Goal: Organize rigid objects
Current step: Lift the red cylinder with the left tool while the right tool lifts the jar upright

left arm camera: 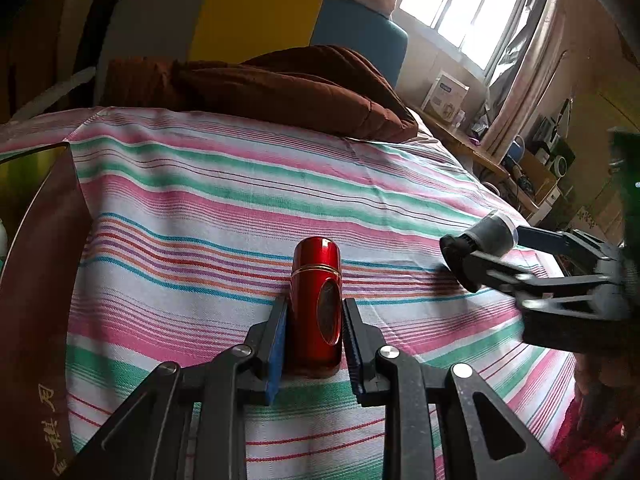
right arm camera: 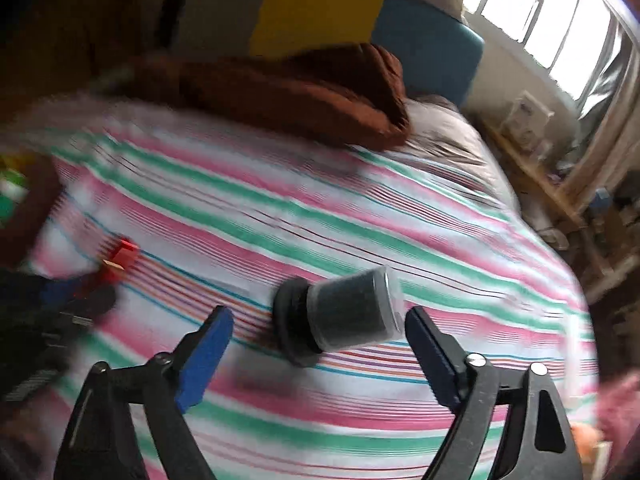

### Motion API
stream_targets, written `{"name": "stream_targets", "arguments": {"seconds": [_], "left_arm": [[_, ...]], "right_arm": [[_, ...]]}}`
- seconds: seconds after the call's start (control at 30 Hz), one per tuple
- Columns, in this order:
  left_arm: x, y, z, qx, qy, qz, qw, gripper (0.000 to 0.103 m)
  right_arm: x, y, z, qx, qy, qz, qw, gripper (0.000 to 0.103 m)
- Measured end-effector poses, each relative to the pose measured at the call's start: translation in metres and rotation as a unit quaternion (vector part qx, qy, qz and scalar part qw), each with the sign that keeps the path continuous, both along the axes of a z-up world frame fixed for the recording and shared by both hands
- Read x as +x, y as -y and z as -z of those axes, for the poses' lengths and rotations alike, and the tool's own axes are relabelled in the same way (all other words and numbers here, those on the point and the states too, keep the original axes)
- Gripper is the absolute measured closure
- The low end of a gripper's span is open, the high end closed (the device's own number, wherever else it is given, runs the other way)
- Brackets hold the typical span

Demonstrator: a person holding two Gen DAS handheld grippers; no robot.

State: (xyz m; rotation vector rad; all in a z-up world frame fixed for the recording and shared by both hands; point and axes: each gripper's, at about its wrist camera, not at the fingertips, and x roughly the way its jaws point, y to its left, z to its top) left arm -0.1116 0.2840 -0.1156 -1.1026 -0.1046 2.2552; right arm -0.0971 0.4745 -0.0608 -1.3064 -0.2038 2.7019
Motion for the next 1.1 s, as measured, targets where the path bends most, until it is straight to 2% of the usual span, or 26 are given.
{"name": "stream_targets", "arguments": {"seconds": [0.07, 0.17, 0.27, 0.37, 0.47, 0.53, 0.57, 0.6, 0.63, 0.8, 1.0, 1.1], "left_arm": [[0.0, 0.0, 0.0, 0.0, 0.0, 0.0, 1.0, 0.078], [0.0, 0.0, 0.0, 0.0, 0.0, 0.0, 1.0, 0.078], [0.0, 0.0, 0.0, -0.001, -0.001, 0.0, 1.0, 0.078], [0.0, 0.0, 0.0, -0.001, -0.001, 0.0, 1.0, 0.078], [0.0, 0.0, 0.0, -0.003, -0.002, 0.0, 1.0, 0.078], [0.0, 0.0, -0.001, -0.002, -0.001, 0.0, 1.0, 0.078], [0.0, 0.0, -0.001, -0.001, -0.001, 0.0, 1.0, 0.078], [0.0, 0.0, -0.001, -0.002, -0.001, 0.0, 1.0, 0.078], [0.0, 0.0, -0.001, -0.002, -0.001, 0.0, 1.0, 0.078], [-0.001, 0.0, 0.0, -0.001, 0.002, 0.001, 1.0, 0.078], [-0.005, 0.007, 0.001, 0.023, 0.025, 0.002, 0.9994, 0.078], [-0.005, 0.007, -0.002, 0.022, 0.031, 0.001, 0.9993, 0.078]], "right_arm": [[0.009, -0.004, -0.009, -0.048, -0.028, -0.006, 0.998, 0.01], [0.016, -0.024, -0.014, -0.126, -0.066, 0.021, 0.99, 0.008], [0.013, -0.039, -0.007, -0.164, -0.051, 0.049, 0.984, 0.008], [0.008, -0.029, -0.002, -0.163, -0.035, 0.027, 0.986, 0.009], [-0.002, -0.02, 0.007, -0.156, -0.026, 0.015, 0.987, 0.019], [-0.012, -0.02, 0.018, -0.16, -0.011, 0.022, 0.987, 0.035], [-0.012, -0.021, 0.021, -0.164, -0.004, 0.027, 0.986, 0.038], [-0.015, -0.023, 0.026, -0.166, 0.002, 0.033, 0.986, 0.045], [-0.016, -0.024, 0.029, -0.163, 0.006, 0.036, 0.986, 0.056], [-0.011, -0.026, 0.024, -0.168, -0.007, 0.036, 0.985, 0.058], [-0.004, -0.009, 0.01, -0.138, -0.024, 0.004, 0.99, 0.058], [-0.001, -0.005, 0.004, -0.13, -0.034, -0.004, 0.991, 0.058]]}}
